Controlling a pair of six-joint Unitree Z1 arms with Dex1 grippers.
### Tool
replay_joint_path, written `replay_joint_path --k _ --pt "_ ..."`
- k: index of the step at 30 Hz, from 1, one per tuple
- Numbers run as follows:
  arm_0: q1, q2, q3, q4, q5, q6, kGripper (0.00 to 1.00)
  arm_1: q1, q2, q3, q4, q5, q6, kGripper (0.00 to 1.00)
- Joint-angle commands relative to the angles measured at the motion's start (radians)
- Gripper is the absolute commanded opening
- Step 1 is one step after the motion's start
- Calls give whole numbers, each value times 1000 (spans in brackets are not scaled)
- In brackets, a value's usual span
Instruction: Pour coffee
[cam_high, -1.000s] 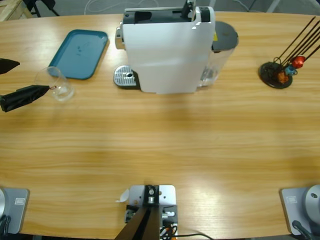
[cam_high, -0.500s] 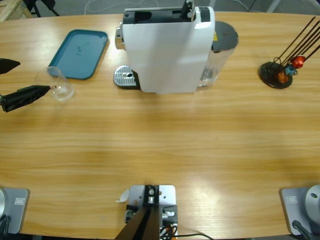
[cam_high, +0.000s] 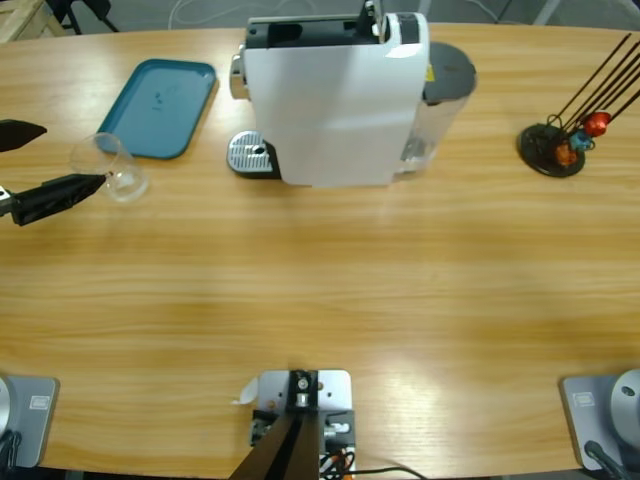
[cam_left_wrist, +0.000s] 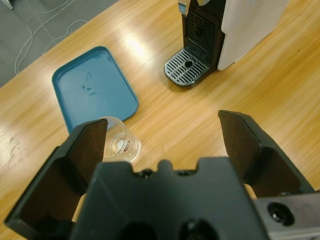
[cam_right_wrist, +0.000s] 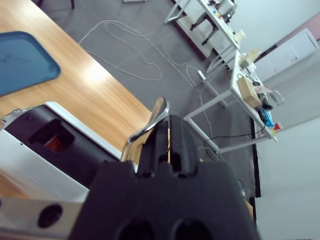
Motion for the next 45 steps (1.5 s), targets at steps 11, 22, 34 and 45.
replay_joint_path --k 11,22,34,45 --pt "-16 27 34 -9 8 7 950 71 198 -7 -11 70 62 0" --pt "-17 40 34 -9 8 4 1000 76 254 2 -36 84 112 0" --pt "-17 60 32 -8 8 4 1000 76 290 101 -120 100 172 0" --pt "-23 67 32 -7 7 4 1000 76 327 197 -227 103 219 0"
